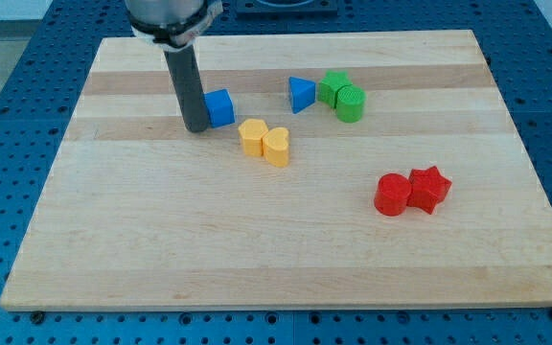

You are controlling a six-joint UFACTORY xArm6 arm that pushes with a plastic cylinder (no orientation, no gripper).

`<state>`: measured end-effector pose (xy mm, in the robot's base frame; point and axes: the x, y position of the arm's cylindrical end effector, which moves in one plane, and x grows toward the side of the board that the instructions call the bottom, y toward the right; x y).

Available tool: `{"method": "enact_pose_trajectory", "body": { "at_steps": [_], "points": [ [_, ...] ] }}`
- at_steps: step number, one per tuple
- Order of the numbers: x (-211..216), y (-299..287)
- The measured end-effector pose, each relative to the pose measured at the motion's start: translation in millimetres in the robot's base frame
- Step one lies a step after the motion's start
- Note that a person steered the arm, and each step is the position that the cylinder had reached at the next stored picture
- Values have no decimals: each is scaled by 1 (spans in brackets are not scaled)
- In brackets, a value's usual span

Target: Separate the yellow blocks

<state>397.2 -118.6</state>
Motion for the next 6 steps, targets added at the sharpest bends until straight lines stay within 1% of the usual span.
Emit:
{"method": "enact_pose_trajectory", "body": {
  "at_steps": [1, 2, 3, 4, 5, 6],
  "points": [
    [35, 4],
    [43, 31],
    [42, 75],
    [33, 94],
    [34, 91],
    [47, 69]
  ]
}}
